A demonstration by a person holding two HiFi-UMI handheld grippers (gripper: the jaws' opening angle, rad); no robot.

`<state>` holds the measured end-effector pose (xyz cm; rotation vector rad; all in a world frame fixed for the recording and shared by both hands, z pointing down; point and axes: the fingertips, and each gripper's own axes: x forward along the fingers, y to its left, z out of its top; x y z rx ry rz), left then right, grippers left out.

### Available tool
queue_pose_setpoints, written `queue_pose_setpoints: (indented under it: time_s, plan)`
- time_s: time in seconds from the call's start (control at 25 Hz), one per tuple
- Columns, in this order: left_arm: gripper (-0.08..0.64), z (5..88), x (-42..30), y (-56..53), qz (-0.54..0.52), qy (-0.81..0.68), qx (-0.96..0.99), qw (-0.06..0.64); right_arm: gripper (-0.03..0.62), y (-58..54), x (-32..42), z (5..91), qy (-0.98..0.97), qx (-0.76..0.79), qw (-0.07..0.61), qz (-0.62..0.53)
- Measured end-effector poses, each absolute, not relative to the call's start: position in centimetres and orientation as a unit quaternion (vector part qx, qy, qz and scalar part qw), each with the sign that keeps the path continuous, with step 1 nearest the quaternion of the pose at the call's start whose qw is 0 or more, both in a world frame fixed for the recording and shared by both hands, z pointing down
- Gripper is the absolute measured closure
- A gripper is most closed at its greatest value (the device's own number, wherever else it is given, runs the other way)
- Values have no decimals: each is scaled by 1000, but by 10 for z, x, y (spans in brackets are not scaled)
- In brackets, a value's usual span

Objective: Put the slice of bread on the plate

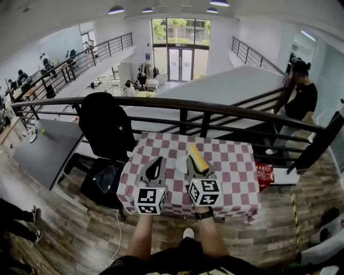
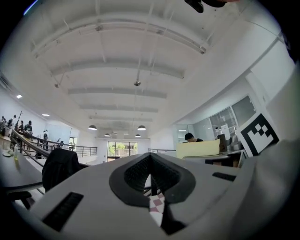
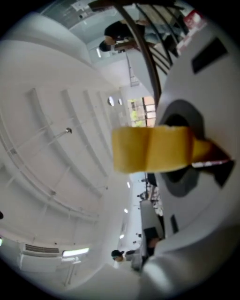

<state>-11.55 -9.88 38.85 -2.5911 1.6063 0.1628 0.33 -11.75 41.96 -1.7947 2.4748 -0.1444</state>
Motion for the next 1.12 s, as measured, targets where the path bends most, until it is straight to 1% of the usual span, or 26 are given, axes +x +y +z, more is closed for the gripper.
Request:
queue_pose_setpoints:
  time_s: [0.2, 0.44, 0.76, 1.12]
  plan:
    - [545, 395, -72, -171, 52, 527, -848, 29, 497, -188, 40, 410, 820, -569, 49, -39]
    - [545, 439, -42, -211, 16, 528, -849, -5, 497, -234, 69, 454, 823, -559, 53, -88]
    - [545, 481, -41, -253, -8, 546, -837, -32, 497, -269, 62, 523, 835, -530, -9, -144]
    - [545, 534, -38, -307, -39, 544, -836, -57, 497, -312, 62, 586, 816, -539, -66, -196]
